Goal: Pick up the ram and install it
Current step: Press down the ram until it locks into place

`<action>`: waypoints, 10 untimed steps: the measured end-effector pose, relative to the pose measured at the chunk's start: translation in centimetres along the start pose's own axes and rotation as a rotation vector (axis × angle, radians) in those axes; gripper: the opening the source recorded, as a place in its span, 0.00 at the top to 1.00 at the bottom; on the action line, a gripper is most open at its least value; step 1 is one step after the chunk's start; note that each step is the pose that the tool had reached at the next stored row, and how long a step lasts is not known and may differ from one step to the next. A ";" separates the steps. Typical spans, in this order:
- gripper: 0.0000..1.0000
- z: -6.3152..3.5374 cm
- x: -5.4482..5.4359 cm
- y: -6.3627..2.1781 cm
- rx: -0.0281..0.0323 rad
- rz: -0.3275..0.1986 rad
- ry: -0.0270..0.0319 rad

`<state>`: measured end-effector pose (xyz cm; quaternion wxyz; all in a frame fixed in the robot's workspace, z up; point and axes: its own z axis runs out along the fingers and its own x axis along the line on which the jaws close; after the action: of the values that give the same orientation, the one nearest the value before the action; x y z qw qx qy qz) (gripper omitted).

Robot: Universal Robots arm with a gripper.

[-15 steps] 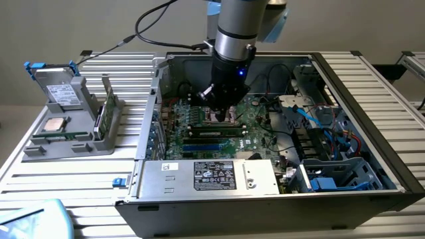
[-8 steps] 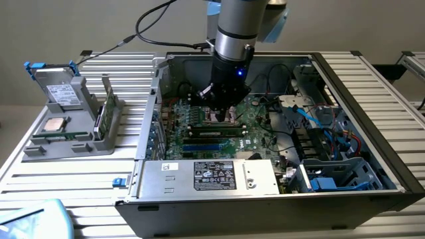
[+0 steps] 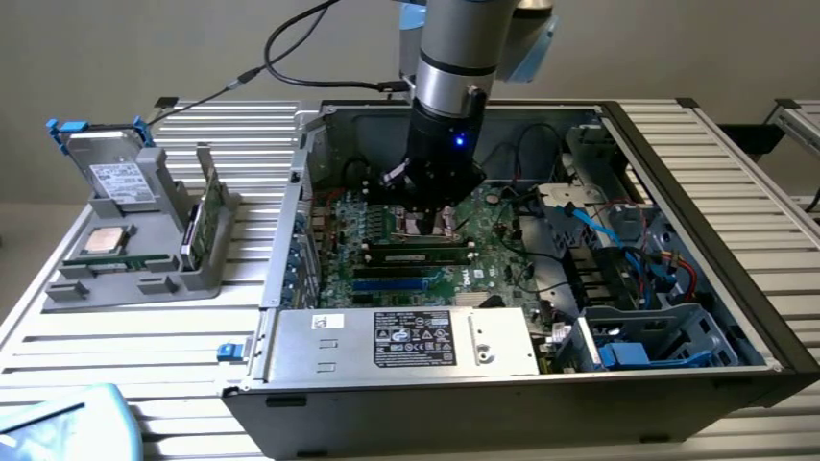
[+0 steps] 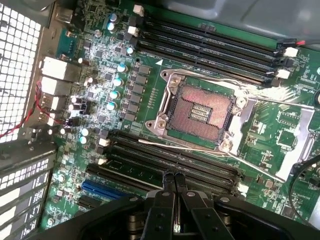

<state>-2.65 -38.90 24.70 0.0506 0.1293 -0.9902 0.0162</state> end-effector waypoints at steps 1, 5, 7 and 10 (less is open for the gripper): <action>0.90 0.00 0.0 0.00 0.0001 0.012 0.0000; 0.90 0.01 0.0 0.00 -0.0018 0.058 -0.0017; 0.90 0.00 0.0 0.00 -0.0033 0.080 -0.0036; 0.90 0.01 0.0 0.00 -0.0047 0.107 -0.0093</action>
<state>-2.65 -38.90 24.69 0.0454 0.0763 -0.9959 0.0160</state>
